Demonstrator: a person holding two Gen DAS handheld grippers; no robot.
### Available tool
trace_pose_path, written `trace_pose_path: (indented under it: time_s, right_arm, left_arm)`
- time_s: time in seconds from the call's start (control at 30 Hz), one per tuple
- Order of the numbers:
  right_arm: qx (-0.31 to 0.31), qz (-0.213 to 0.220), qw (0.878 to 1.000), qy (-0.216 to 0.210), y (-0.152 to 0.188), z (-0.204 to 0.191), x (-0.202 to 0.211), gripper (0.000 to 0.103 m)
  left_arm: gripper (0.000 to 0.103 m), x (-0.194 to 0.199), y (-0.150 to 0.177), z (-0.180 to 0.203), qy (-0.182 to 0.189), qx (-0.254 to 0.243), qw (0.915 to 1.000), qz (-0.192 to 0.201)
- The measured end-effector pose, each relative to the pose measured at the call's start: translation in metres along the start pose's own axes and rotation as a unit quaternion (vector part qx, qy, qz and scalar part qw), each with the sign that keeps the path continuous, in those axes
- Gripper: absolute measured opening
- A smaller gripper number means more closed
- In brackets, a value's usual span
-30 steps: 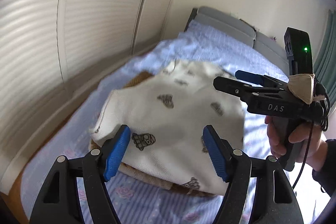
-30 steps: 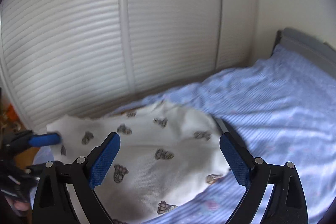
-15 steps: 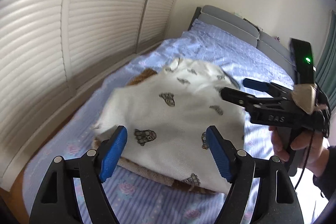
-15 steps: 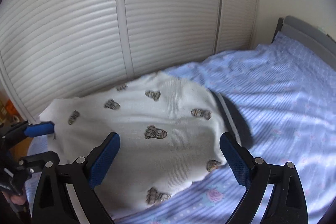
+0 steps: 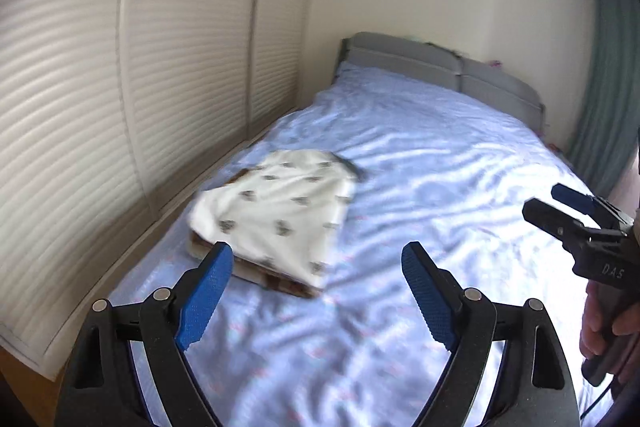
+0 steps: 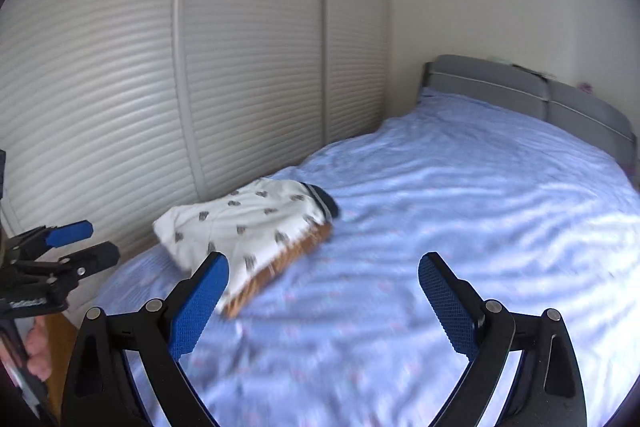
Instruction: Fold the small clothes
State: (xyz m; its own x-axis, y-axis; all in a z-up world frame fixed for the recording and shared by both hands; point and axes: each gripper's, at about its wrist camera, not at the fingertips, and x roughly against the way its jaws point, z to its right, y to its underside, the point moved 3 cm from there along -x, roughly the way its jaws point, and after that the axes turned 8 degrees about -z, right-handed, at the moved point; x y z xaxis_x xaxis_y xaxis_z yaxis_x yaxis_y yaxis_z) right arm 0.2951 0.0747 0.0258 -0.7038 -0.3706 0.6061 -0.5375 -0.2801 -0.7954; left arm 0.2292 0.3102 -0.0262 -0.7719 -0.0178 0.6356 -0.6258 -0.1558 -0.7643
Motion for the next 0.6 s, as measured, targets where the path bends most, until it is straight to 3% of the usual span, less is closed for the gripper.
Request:
trace_pose_path:
  time_s: [0.3, 0.4, 0.6]
  right_arm:
    - [-0.035, 0.008, 0.993, 0.113, 0.097, 0.065, 0.157, 0.097]
    - [-0.072, 0.008, 0.985, 0.156, 0.134, 0.088, 0.203, 0.097]
    - [-0.141, 0.010, 0.970, 0.198, 0.194, 0.119, 0.267, 0.097]
  left_arm:
    - [0.097, 0.067, 0.063, 0.117, 0.024, -0.058, 0.9980, 0.006]
    - [0.101, 0.083, 0.091, 0.146, 0.030, -0.063, 0.9976, 0.001]
    - [0.101, 0.109, 0.134, 0.191, 0.036, -0.073, 0.9964, -0.022]
